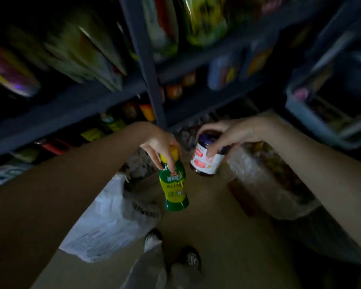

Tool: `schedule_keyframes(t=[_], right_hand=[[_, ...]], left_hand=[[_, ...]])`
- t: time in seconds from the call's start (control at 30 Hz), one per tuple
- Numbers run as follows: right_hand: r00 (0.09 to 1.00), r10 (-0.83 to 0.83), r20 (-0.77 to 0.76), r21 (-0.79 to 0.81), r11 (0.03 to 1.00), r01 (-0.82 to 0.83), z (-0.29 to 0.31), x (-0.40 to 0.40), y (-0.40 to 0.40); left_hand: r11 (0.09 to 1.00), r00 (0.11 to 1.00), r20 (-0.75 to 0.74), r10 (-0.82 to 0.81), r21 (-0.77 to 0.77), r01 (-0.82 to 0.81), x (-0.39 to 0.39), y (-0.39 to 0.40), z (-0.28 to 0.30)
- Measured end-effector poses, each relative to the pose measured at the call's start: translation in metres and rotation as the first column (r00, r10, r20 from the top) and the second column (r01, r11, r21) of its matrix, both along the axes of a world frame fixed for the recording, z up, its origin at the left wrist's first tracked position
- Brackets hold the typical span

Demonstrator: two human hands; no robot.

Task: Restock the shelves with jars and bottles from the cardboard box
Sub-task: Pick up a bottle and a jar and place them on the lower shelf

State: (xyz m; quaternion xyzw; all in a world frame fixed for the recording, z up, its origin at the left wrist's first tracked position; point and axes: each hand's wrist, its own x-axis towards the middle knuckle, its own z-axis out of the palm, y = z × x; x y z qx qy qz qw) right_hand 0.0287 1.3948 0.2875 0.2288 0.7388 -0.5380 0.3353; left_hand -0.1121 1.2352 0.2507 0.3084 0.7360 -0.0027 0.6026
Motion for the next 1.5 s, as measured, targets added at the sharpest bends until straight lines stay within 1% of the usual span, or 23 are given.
schedule_keyframes(t=[0.07, 0.13, 0.23, 0.3, 0.37, 0.4, 0.43, 0.53, 0.63, 0.7, 0.77, 0.83, 0.9, 0.97, 1.03, 1.1, 1.17, 1.23, 1.3, 1.37, 1.43, 1.5], right_hand=[[0.992, 0.107, -0.072, 0.038, 0.994, -0.104, 0.077, -0.009, -0.02], [0.96, 0.23, -0.157, 0.127, 0.969, -0.212, 0.145, -0.025, -0.046], [0.883, 0.385, -0.269, 0.26, 0.912, -0.319, 0.224, -0.053, -0.088], [0.801, 0.491, -0.342, 0.364, 0.855, -0.369, 0.267, -0.073, -0.123], [0.691, 0.618, -0.376, 0.487, 0.766, -0.42, 0.301, -0.089, -0.158], [0.652, 0.66, -0.373, 0.516, 0.732, -0.446, 0.314, -0.097, -0.172], [0.632, 0.681, -0.37, 0.513, 0.717, -0.472, 0.323, -0.105, -0.186], [0.639, 0.686, -0.347, 0.465, 0.718, -0.517, 0.34, -0.126, -0.22], [0.669, 0.643, -0.373, 0.435, 0.758, -0.485, 0.346, -0.144, -0.246], [0.704, 0.599, -0.382, 0.429, 0.79, -0.439, 0.339, -0.152, -0.259], [0.736, 0.572, -0.363, 0.448, 0.799, -0.4, 0.321, -0.156, -0.267], [0.769, 0.539, -0.343, 0.44, 0.816, -0.375, 0.295, -0.155, -0.265], [0.808, 0.505, -0.303, 0.417, 0.833, -0.363, 0.27, -0.151, -0.255], [0.846, 0.472, -0.248, 0.407, 0.843, -0.351, 0.248, -0.145, -0.24], [0.877, 0.424, -0.226, 0.402, 0.861, -0.313, 0.227, -0.141, -0.223], [0.885, 0.409, -0.224, 0.402, 0.866, -0.299, 0.211, -0.138, -0.205], [0.893, 0.399, -0.211, 0.404, 0.867, -0.292, 0.198, -0.135, -0.191], [0.9, 0.38, -0.211, 0.406, 0.872, -0.273, 0.188, -0.136, -0.178], [0.899, 0.376, -0.225, 0.404, 0.876, -0.265, 0.18, -0.141, -0.167], [0.893, 0.382, -0.238, 0.4, 0.876, -0.269, 0.176, -0.148, -0.163], [0.888, 0.388, -0.246, 0.391, 0.878, -0.275, 0.171, -0.156, -0.155], [0.88, 0.399, -0.258, 0.385, 0.878, -0.285, 0.167, -0.164, -0.148]], left_hand=[[0.993, 0.997, -0.023, 0.075, 0.093, -0.072, 0.003, -0.029, 0.079], [0.971, 0.986, -0.021, 0.167, 0.179, -0.16, -0.001, -0.063, 0.15], [0.912, 0.951, -0.061, 0.302, 0.31, -0.27, -0.017, -0.117, 0.23], [0.858, 0.915, -0.085, 0.394, 0.391, -0.334, -0.026, -0.158, 0.274], [0.819, 0.882, -0.119, 0.456, 0.444, -0.363, -0.027, -0.198, 0.303], [0.815, 0.871, -0.149, 0.469, 0.452, -0.362, -0.027, -0.216, 0.313], [0.814, 0.856, -0.191, 0.48, 0.461, -0.353, -0.028, -0.233, 0.321], [0.845, 0.837, -0.32, 0.444, 0.461, -0.272, -0.033, -0.271, 0.342], [0.862, 0.817, -0.381, 0.433, 0.441, -0.252, -0.047, -0.301, 0.361], [0.874, 0.811, -0.416, 0.411, 0.434, -0.22, -0.06, -0.319, 0.362], [0.889, 0.809, -0.458, 0.368, 0.428, -0.162, -0.073, -0.33, 0.35], [0.898, 0.808, -0.502, 0.309, 0.433, -0.075, -0.086, -0.329, 0.328], [0.899, 0.763, -0.595, 0.253, 0.436, 0.042, -0.097, -0.316, 0.298], [0.873, 0.713, -0.646, 0.271, 0.477, 0.101, -0.102, -0.296, 0.268], [0.851, 0.675, -0.66, 0.33, 0.517, 0.09, -0.108, -0.272, 0.241], [0.835, 0.64, -0.664, 0.386, 0.546, 0.063, -0.113, -0.246, 0.225], [0.819, 0.633, -0.66, 0.404, 0.569, 0.07, -0.12, -0.221, 0.214], [0.819, 0.623, -0.687, 0.375, 0.56, 0.125, -0.13, -0.197, 0.206], [0.846, 0.585, -0.755, 0.298, 0.493, 0.205, -0.14, -0.176, 0.198], [0.88, 0.517, -0.833, 0.197, 0.383, 0.281, -0.147, -0.162, 0.192], [0.911, 0.439, -0.894, 0.089, 0.252, 0.328, -0.153, -0.148, 0.184], [0.93, 0.405, -0.914, 0.024, 0.169, 0.327, -0.156, -0.139, 0.177]])
